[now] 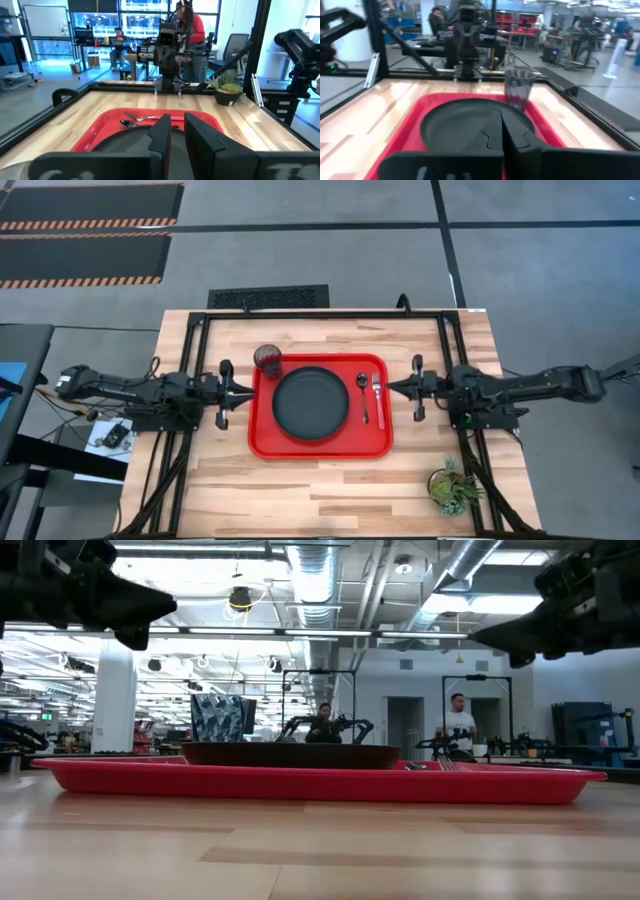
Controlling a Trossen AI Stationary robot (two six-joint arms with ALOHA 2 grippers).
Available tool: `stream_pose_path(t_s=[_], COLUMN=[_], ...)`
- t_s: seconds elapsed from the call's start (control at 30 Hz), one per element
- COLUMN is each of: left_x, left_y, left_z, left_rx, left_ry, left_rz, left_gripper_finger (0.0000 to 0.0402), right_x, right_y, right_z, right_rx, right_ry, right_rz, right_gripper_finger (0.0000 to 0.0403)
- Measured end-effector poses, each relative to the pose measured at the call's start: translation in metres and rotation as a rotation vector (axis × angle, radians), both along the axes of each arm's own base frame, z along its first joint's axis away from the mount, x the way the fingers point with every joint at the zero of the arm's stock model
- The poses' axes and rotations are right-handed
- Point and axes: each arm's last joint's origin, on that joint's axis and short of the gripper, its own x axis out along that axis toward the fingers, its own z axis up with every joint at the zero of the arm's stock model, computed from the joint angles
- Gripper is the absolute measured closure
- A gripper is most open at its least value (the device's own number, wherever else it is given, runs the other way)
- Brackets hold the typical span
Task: Pick and place plate/cup/fork/spoon on tray
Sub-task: Return to Home Position
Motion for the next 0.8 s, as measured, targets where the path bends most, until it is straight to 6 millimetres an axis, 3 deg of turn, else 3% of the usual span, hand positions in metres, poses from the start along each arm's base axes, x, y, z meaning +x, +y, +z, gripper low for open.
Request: stream_pose_path(t_s=[0.33,0.6,0.8], left_x=[-0.012,-0.013,-0.015], left_y=[0.005,0.01,0.011], left_z=[-0.007,-0.019,-0.015], left_rx=[0.017,-0.009,0.044], left_ry=[0.025,0.015,-0.033], left_rz=[0.035,0.049,0.086], left_gripper_finger=[0.0359,0.0359,0.0359], right_x=[-0.025,-0.034,-0.038], right_y=[-0.011,-0.012,-0.012], right_z=[0.003,-0.008,-0.007], right_rx=[0.045,0.038,0.013], right_ry=[-0.024,-0.01,-0.03], right_rz=[-0.017,-0.044,-0.067], right_gripper_finger=[0.04,0.04,0.0398])
